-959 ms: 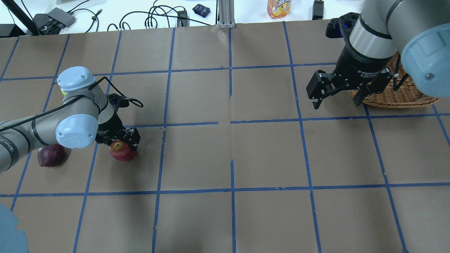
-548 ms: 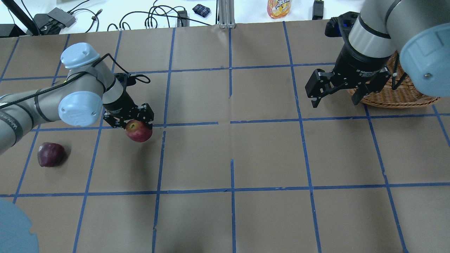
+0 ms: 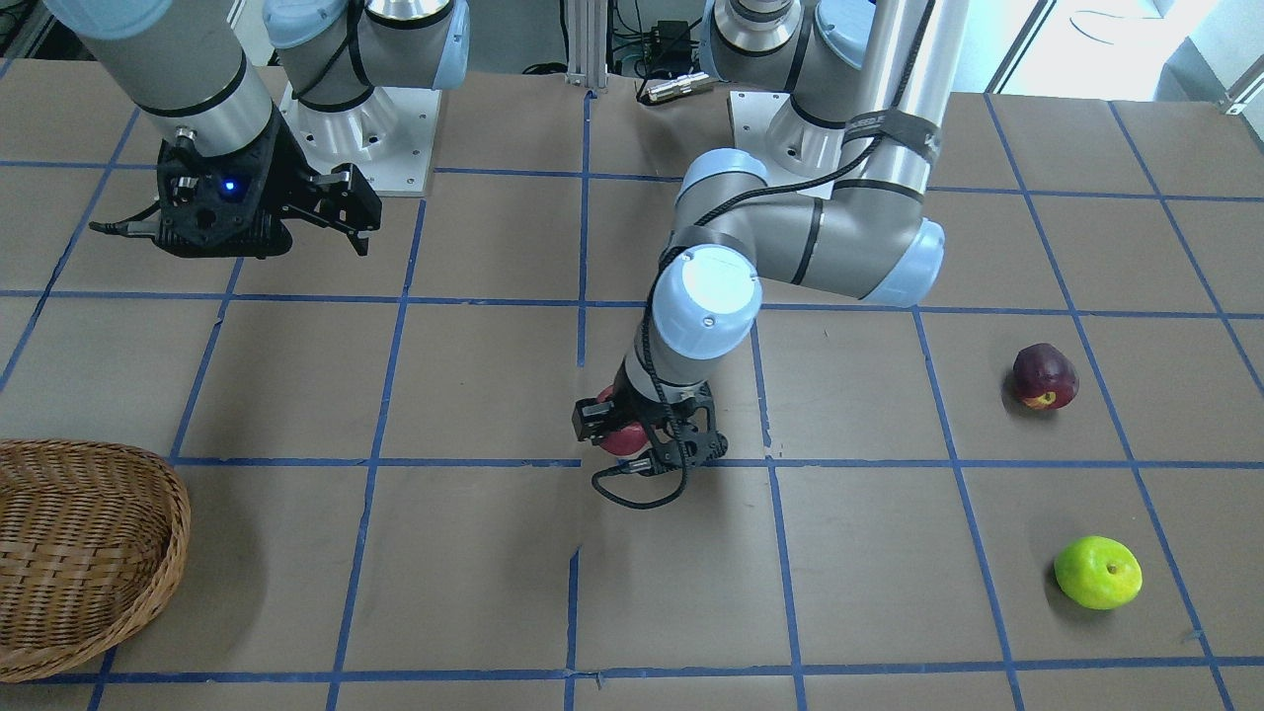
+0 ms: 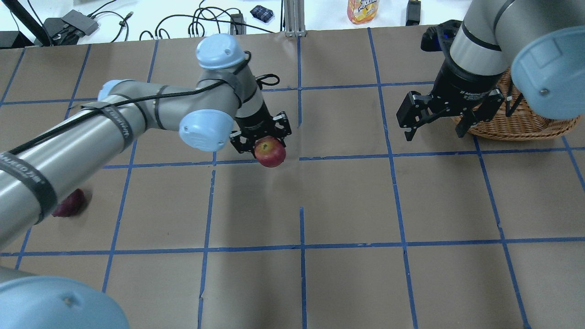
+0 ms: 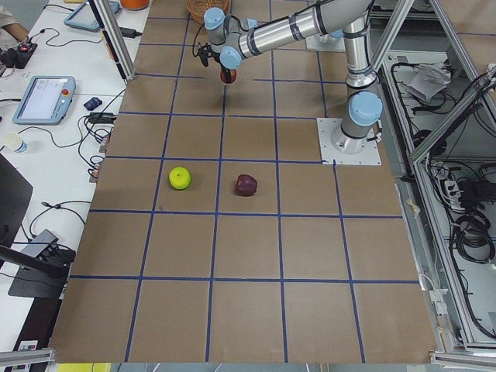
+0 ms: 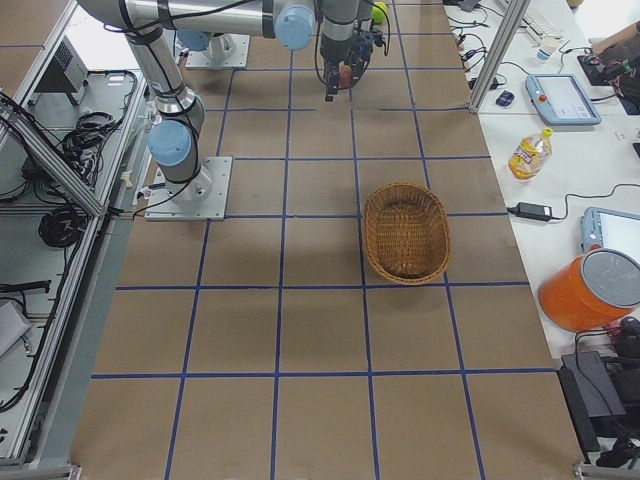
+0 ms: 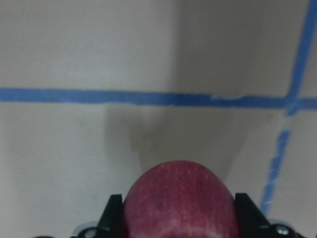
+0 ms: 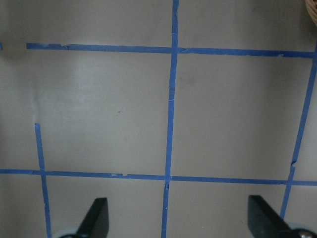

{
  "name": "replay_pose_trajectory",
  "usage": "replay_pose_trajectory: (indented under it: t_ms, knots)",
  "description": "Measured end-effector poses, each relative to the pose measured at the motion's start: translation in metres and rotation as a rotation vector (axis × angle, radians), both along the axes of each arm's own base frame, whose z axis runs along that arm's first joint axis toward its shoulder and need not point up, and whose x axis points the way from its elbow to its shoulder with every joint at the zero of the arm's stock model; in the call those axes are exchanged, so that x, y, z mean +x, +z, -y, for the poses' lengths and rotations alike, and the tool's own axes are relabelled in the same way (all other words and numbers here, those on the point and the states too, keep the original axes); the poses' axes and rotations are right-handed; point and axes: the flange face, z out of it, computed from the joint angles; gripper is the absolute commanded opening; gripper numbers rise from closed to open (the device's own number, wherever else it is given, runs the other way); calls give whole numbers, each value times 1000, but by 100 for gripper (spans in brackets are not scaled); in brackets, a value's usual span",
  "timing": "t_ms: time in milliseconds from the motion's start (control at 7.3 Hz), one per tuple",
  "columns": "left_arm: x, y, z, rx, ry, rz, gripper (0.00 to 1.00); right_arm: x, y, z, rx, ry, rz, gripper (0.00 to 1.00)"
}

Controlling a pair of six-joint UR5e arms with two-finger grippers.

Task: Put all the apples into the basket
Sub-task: 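Carry the red-yellow apple to the table center and open the left gripper, then move right gripper over red-yellow apple while left reaches for dark red apple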

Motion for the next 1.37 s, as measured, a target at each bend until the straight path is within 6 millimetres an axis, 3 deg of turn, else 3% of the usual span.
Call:
replay_pose_trajectory:
  t_ms: [137, 411, 685, 959, 1371]
  knots:
    - [-22, -15, -5, 4, 26, 9, 99, 0, -8, 7, 13, -3, 2, 100]
    - [-37, -25, -5, -9, 35, 10, 100, 0, -18, 16, 14, -6, 0, 100]
    - [-30, 2, 4, -54, 33, -5, 100, 1, -21, 22, -19, -4, 0, 100]
    - [11, 53, 21, -40, 1, 6, 100, 11, -36, 37, -27, -75, -2, 100]
    - [121, 110, 20, 40, -179, 68, 100, 75, -79, 62, -78, -137, -9, 100]
